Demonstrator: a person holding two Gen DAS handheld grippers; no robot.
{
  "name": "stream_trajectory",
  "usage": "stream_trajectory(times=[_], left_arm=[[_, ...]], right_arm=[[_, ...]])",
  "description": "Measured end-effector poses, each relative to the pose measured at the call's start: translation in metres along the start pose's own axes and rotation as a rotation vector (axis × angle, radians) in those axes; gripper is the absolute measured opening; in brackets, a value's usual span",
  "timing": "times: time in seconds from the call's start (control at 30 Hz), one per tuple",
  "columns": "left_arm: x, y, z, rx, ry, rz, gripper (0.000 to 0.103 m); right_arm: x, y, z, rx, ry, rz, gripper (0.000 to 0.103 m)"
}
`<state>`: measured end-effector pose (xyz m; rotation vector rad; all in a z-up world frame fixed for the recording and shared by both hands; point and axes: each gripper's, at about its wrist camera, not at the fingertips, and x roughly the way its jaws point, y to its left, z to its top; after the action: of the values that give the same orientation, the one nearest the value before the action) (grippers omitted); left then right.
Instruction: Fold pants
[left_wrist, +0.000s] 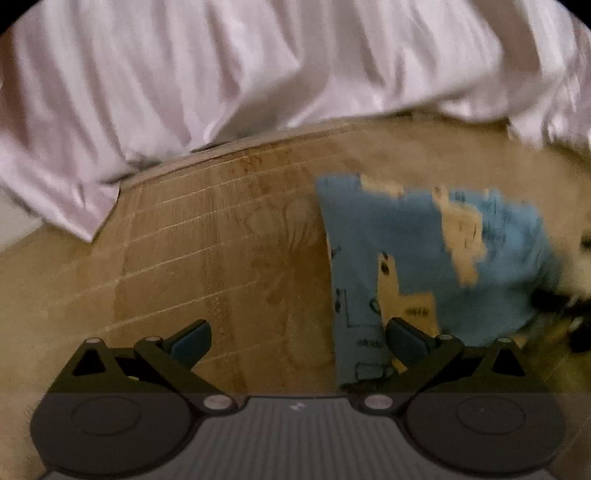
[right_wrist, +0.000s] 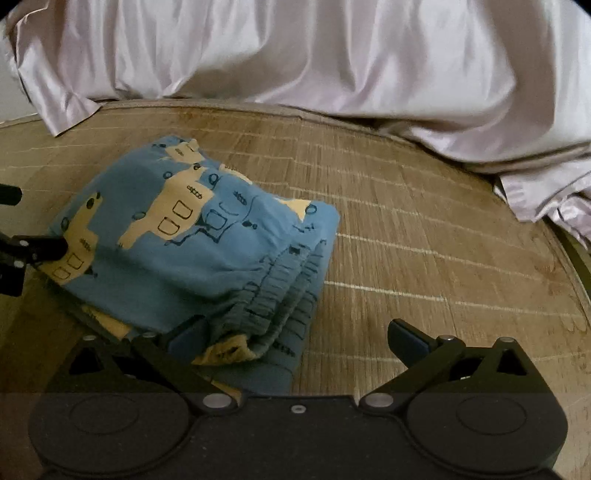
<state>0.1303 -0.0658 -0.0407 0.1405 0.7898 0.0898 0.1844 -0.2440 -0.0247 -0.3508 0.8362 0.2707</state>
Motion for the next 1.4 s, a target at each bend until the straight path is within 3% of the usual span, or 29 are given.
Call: stream_trajectory(times=[0.1, 0.2, 0.33, 0.53, 0.7, 0.83, 0.97, 1.1, 1.27, 1.4], left_arm=[[-0.006, -0.005, -0.002, 0.051, -0.024, 0.000, 0.102], [-0.015, -0.005, 0.002, 0.100, -0.054, -0.005, 0.103], [-0.023, -0.001, 0.024, 0.069, -0.158, -0.068, 0.103], [0.021, -0.001, 0.076, 0.006, -0.158, -0.075, 0.103], [0.054, 0.001, 0.083, 0.034, -0.128, -0.035, 0.102], [0.062, -0.004, 0.076, 0.096, -0.124, -0.021, 0.102], [0.040, 0.002, 0.081, 0.055, -0.130, -0.029, 0.103], [0.012, 0.015, 0.066, -0.042, -0.131, -0.098, 0.103], [0.000, 0.005, 0.036, -0.049, -0.023, -0.128, 0.103], [0.005, -0.006, 0.012, 0.003, 0.093, -0.088, 0.102]], right_arm=[[-0.013, -0.007, 0.000, -0.034, -0.014, 0.021, 0.102], [-0.026, -0.013, 0.000, -0.042, -0.082, 0.025, 0.102], [-0.020, -0.018, 0.009, 0.087, -0.206, -0.021, 0.102], [0.020, -0.019, 0.036, 0.164, -0.227, -0.078, 0.102], [0.045, -0.021, 0.025, 0.116, -0.160, -0.109, 0.102], [0.032, -0.031, 0.022, 0.165, -0.202, -0.091, 0.102], [0.002, -0.028, 0.025, 0.150, -0.264, -0.079, 0.102], [-0.014, -0.017, 0.020, 0.122, -0.201, -0.025, 0.102], [0.002, 0.004, -0.004, 0.003, -0.028, -0.059, 0.102], [-0.013, -0.001, -0.004, 0.055, -0.028, -0.060, 0.102]])
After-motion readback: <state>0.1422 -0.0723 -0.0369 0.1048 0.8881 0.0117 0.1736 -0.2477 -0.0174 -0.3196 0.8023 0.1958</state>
